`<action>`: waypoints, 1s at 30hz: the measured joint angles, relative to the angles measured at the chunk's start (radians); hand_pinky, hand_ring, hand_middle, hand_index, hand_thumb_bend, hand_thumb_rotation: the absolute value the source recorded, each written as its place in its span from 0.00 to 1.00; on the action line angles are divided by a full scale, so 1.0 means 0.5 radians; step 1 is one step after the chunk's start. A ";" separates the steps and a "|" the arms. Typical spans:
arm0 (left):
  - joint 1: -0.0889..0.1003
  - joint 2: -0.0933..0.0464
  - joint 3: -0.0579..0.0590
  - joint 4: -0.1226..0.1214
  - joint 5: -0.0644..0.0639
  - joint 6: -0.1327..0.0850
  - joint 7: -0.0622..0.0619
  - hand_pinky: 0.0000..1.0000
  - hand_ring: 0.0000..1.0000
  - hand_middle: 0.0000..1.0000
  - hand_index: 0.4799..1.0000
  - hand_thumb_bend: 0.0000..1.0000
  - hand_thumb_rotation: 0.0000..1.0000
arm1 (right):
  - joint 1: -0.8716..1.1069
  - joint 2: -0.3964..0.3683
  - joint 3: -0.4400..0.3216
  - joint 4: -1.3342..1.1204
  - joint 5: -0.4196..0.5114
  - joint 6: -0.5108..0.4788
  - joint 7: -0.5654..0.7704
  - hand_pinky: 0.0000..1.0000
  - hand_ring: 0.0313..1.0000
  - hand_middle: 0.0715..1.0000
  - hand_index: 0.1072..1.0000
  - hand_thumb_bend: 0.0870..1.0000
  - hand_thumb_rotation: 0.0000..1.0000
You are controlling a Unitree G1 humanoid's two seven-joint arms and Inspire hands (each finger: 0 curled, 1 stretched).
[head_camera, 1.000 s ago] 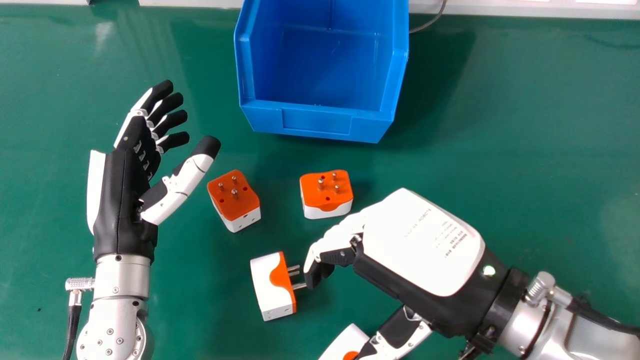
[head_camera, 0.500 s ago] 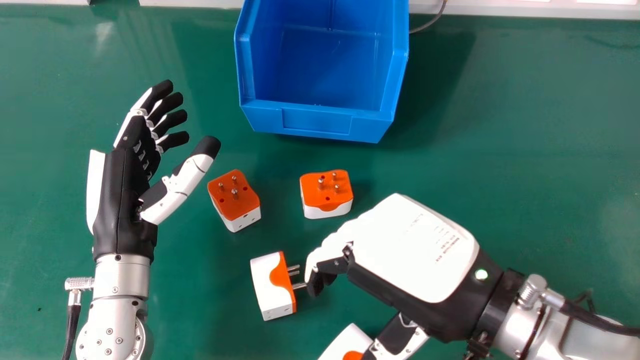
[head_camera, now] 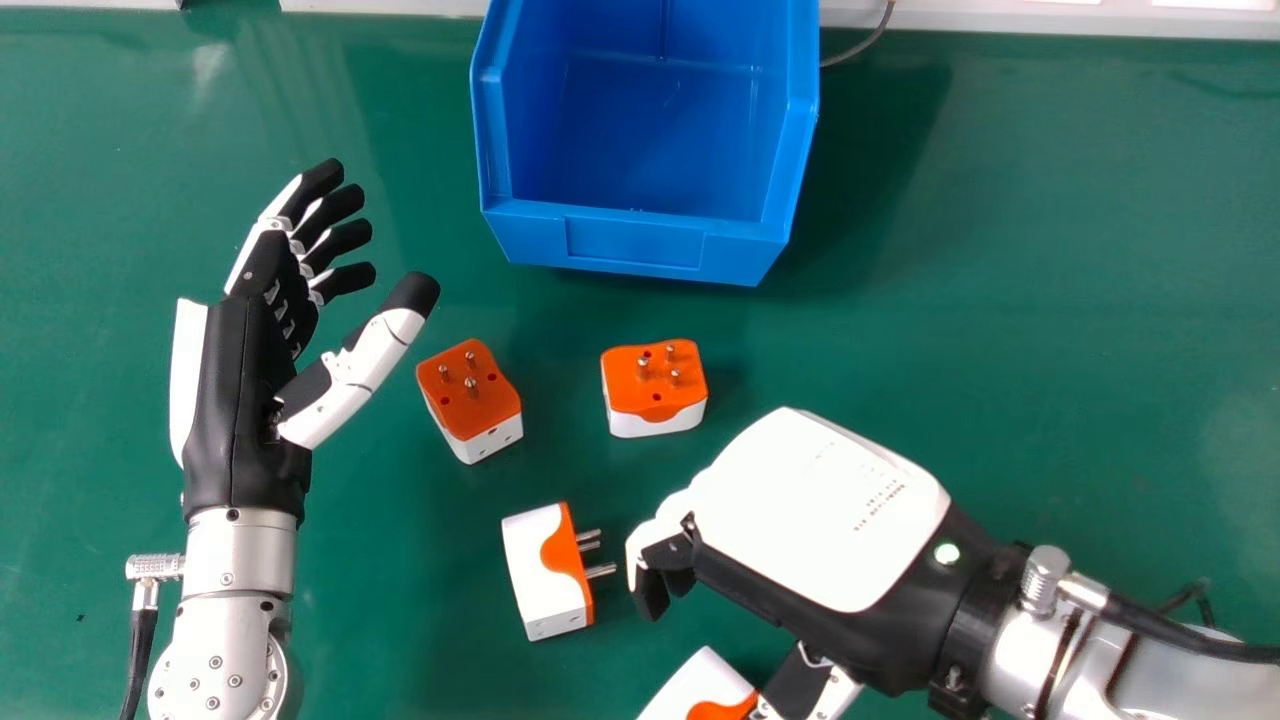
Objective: Pick all objects and put in blue box
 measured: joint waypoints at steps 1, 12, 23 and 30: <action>0.000 0.002 0.000 0.000 0.000 0.000 0.000 0.76 0.81 0.85 0.71 0.74 0.41 | 0.004 0.000 0.001 -0.003 -0.007 0.012 0.002 0.46 0.54 0.56 0.51 0.89 0.42; 0.000 0.007 0.000 0.000 -0.002 0.000 -0.001 0.76 0.81 0.85 0.71 0.75 0.41 | 0.011 -0.015 0.040 -0.026 -0.018 0.062 0.054 0.45 0.54 0.57 0.52 0.91 0.37; 0.000 0.007 -0.001 0.000 -0.001 0.000 0.001 0.76 0.81 0.85 0.71 0.75 0.41 | 0.014 -0.019 0.100 -0.069 -0.022 0.132 0.156 0.46 0.55 0.58 0.52 0.94 0.33; 0.000 0.007 -0.002 0.000 0.002 0.000 0.009 0.75 0.81 0.85 0.71 0.76 0.41 | 0.030 -0.018 0.124 -0.143 -0.025 0.239 0.299 0.48 0.58 0.60 0.54 0.95 0.30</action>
